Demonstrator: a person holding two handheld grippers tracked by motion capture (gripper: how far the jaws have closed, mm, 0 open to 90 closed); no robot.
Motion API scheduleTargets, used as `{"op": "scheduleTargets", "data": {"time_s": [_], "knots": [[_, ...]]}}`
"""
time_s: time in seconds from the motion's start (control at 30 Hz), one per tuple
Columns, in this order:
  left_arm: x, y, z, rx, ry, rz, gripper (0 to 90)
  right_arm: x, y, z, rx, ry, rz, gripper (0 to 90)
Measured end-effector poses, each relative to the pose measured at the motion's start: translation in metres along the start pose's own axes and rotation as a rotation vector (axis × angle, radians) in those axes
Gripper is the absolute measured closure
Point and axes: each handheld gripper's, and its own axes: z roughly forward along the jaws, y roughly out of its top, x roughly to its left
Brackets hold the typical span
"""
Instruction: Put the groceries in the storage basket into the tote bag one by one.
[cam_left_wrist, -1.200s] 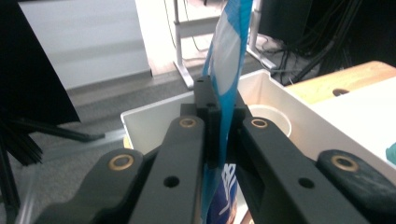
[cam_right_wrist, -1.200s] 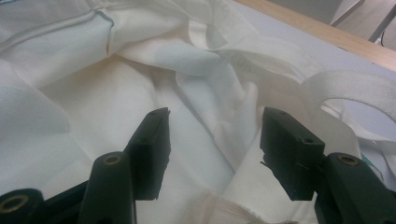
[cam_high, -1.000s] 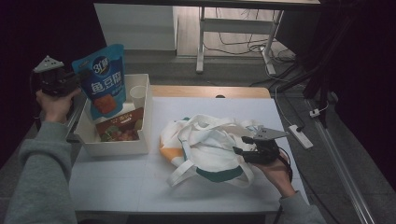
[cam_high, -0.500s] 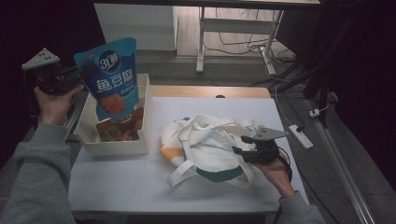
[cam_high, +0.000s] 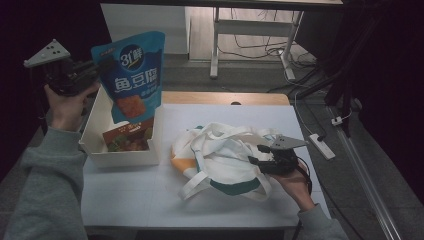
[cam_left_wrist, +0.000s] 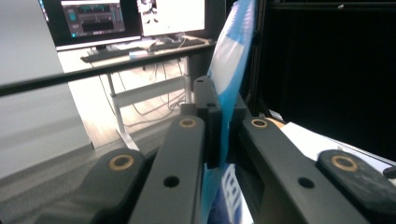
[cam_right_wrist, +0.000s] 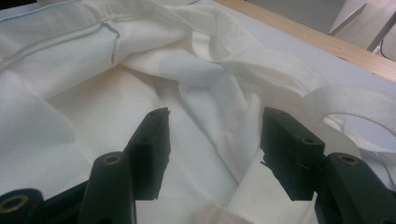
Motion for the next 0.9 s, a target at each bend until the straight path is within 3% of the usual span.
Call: {"op": "scheduleTargets", "data": {"time_s": [0.33,0.5,0.73,0.9], "knots": [[-0.029,-0.001,0.034,-0.023,-0.117,-0.012,89.6,0.001,0.011,0.000,-0.037,0.003,-0.008,42.5],[-0.041,-0.001,0.048,-0.028,-0.154,-0.012,89.7,0.001,0.022,-0.001,-0.072,0.003,-0.019,42.5],[-0.055,-0.004,0.061,-0.020,-0.198,-0.010,89.6,0.002,0.056,0.001,-0.169,0.033,-0.030,42.9],[-0.062,-0.008,0.069,-0.011,-0.224,-0.011,89.6,-0.001,0.088,0.012,-0.242,0.096,-0.029,42.6]]}}
